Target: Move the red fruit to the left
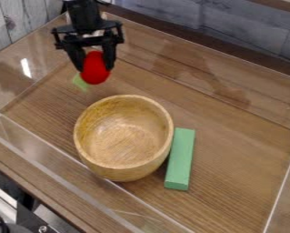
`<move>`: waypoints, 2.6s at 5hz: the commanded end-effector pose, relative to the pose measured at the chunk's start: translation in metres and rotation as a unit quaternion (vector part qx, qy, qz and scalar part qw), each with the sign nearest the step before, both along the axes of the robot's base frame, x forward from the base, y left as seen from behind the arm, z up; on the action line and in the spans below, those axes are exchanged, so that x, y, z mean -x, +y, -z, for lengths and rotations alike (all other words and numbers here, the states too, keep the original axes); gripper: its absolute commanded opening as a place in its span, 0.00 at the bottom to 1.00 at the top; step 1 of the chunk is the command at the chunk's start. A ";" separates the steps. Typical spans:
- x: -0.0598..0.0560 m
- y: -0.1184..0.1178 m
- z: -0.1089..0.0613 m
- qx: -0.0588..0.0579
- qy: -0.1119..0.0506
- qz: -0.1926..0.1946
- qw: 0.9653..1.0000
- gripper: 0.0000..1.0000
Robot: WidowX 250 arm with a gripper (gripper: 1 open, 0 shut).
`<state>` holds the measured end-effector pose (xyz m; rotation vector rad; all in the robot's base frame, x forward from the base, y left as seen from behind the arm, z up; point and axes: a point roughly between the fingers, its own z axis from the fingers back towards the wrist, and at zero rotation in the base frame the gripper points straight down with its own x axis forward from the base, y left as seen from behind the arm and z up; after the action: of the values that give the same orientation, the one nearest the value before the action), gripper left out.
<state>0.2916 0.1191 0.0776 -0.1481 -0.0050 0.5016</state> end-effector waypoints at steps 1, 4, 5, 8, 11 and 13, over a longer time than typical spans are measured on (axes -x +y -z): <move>-0.005 0.002 -0.018 -0.024 -0.036 -0.022 0.999 0.00; -0.016 0.019 -0.028 -0.030 -0.031 -0.052 0.998 0.00; -0.024 0.031 -0.024 -0.032 -0.028 -0.067 0.997 0.00; -0.005 0.061 -0.002 -0.035 -0.021 -0.008 0.999 0.00; -0.002 0.070 0.011 -0.038 -0.004 -0.044 0.998 1.00; -0.006 0.073 0.004 -0.037 0.000 -0.068 0.997 1.00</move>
<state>0.2899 0.1890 0.0471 -0.0972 0.0477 0.6500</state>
